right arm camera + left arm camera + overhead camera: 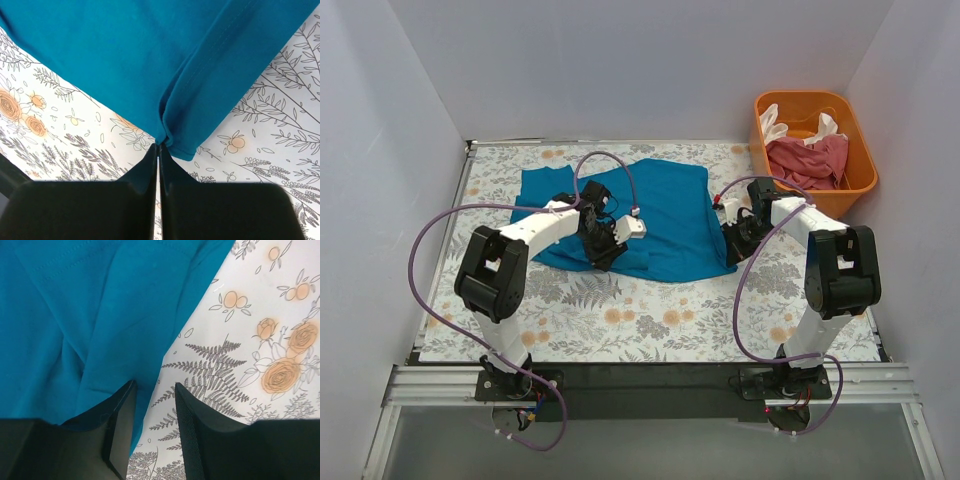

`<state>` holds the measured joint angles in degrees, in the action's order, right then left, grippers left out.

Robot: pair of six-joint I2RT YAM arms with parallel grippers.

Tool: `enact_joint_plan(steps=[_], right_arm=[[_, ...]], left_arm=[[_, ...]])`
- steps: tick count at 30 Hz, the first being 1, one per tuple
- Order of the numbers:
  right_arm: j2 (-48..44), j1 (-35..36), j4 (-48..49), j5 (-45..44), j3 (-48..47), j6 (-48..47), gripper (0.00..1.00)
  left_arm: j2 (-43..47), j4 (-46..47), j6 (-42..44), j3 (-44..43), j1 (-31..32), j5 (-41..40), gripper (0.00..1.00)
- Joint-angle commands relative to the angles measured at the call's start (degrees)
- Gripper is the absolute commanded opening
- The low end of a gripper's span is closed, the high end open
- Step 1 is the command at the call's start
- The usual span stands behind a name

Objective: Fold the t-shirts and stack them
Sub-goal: Flatten the tshirt out

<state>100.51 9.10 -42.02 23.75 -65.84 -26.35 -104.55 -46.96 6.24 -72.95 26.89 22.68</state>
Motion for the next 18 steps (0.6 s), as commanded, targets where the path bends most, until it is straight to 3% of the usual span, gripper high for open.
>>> enact_joint_plan(steps=[1,5,6,7,11,18], right_arm=[[-0.67,-0.49,-1.31,0.95,0.1,-0.63,0.01],[-0.49,-1.1,-1.31,0.51,0.19,-0.55,0.01],[-0.49,-1.28,-1.31,0.51,0.1,-0.55,0.01],[-0.58,-1.37,-1.4,0.34,0.1,-0.63,0.01],[-0.84,-1.72,-1.4,-0.02,0.01,-0.9,0.01],[-0.84,-2.07,-1.57,-1.16,-0.08,-1.6,0.01]], left_arm=[[1.63,2.3,4.66,1.75,0.61,-2.81,0.36],[1.46,7.05,4.57,3.51,0.7,-6.41,0.31],[1.46,7.84,4.31,3.51,0.7,-6.85,0.27],[1.81,7.94,4.05,3.17,0.7,-7.12,0.16],[3.73,6.18,1.85,1.41,-1.22,-6.15,0.03],[-0.45,0.03,-3.34,-7.89,-13.0,0.43,0.0]])
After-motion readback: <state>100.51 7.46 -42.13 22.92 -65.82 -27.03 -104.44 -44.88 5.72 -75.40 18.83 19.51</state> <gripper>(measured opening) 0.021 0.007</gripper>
